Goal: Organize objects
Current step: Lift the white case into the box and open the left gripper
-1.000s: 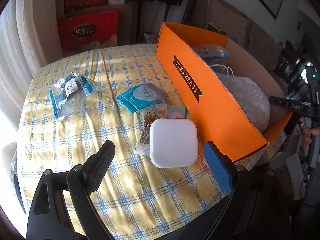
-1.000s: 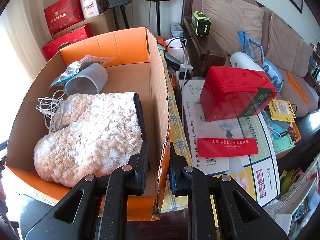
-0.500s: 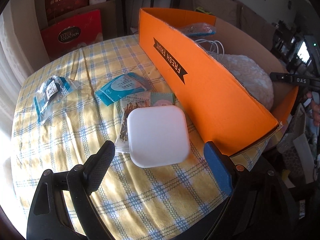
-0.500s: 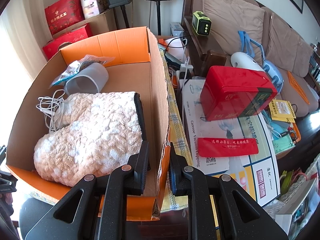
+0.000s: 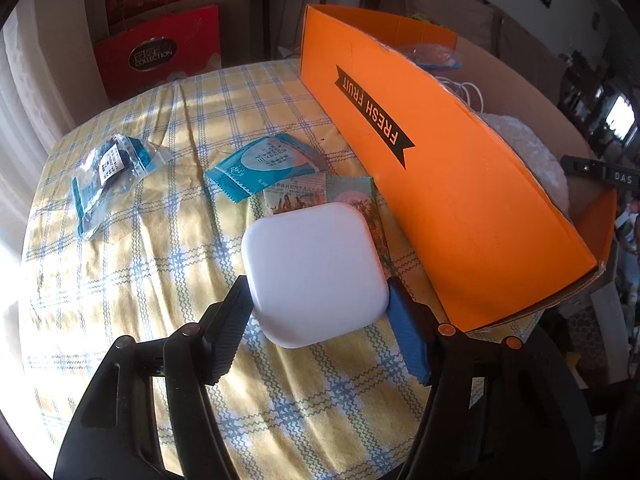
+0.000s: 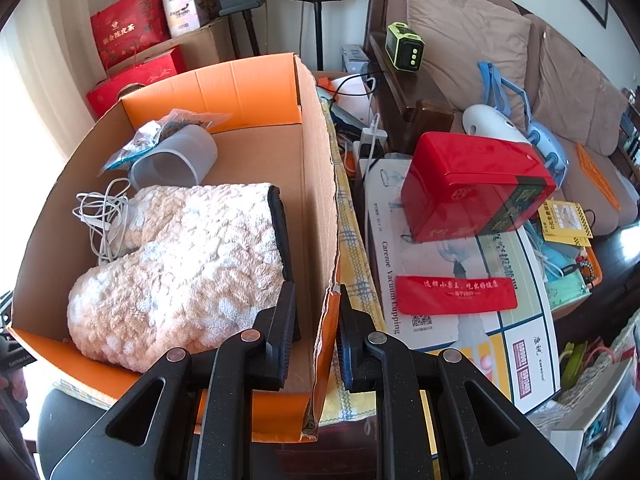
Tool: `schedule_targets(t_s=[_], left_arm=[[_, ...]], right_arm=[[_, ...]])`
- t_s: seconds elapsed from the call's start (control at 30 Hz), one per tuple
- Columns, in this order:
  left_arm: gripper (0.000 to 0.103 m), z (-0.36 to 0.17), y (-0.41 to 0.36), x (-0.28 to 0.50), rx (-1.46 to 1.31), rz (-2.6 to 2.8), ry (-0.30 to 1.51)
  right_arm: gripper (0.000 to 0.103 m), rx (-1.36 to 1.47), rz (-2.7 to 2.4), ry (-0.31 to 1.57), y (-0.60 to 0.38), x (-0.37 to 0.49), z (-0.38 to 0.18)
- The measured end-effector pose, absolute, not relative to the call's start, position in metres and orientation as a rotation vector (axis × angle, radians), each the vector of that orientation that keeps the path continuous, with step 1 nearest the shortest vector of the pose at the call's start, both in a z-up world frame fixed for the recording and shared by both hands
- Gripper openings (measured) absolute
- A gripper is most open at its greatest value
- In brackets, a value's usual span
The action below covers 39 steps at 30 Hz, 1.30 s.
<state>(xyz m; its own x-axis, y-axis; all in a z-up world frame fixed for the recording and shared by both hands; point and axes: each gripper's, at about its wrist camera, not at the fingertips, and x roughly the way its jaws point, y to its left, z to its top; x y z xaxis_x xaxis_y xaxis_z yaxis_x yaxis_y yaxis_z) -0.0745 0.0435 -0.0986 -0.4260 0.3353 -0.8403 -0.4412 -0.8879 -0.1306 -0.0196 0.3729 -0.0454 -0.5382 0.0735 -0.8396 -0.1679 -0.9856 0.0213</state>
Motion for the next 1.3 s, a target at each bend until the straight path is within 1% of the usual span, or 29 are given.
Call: schedule_targets(t_s=[0.2,0.5,0.63,0.77,0.97,1.13,1.3], left_arm=[[0.063,-0.081,0.028,-0.07,-1.292,2.356,0.072],[0.063,-0.017,0.024,-0.064,-1.122,2.361,-0.053],[0.063,0.003,0.038,-0.06,-1.059,2.346,-0.047],[0.063,0.01,0.059,-0.062,-1.044,2.315,-0.036],[0.063,0.008,0.098,-0.059,-1.031,2.262,0.036],[0.063,-0.002,0.133,-0.056,-1.047,2.218,0.125],[0.063,-0.014,0.154,-0.057,-1.088,2.189,0.172]], right_arm=[[0.017,-1.431,2.637,0.152,0.374,-0.02,-0.045],[0.017,-1.432,2.637,0.151,0.374,-0.02,-0.045],[0.017,-1.433,2.637,0.151,0.375,-0.021,-0.046],[0.017,-1.432,2.638,0.153,0.375,-0.021,-0.046],[0.017,-1.432,2.639,0.153,0.375,-0.021,-0.046],[0.018,-1.432,2.643,0.157,0.376,-0.022,-0.047],[0.018,-1.433,2.643,0.159,0.376,-0.022,-0.047]])
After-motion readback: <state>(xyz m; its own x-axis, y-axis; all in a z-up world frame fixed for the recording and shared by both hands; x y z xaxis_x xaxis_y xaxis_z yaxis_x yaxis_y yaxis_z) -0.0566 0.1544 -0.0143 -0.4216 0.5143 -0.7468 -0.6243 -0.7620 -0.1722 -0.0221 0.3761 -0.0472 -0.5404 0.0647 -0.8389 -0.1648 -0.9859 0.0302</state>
